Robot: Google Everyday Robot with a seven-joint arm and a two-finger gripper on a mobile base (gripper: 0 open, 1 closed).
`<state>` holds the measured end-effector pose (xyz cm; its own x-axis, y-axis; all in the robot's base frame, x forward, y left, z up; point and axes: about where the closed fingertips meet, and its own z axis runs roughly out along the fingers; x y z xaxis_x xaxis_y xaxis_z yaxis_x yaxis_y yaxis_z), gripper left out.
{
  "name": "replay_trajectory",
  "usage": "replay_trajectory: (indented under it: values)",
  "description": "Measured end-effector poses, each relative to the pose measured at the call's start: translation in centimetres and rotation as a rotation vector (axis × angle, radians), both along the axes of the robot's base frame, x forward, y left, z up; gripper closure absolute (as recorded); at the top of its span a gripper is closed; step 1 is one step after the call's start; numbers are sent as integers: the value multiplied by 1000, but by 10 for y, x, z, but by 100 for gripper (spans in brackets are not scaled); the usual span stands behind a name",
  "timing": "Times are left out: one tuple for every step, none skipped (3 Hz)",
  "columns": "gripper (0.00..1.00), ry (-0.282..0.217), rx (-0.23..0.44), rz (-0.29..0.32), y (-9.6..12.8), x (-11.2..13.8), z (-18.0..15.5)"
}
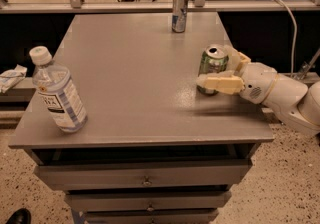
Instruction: Place green can upright
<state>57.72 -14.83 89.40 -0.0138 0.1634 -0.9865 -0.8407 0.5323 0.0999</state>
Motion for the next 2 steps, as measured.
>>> replay_trajectory:
  values:
    - [0, -2, -22, -1, -8, -5, 1]
    - [0, -7, -104, 26, -16, -5, 11]
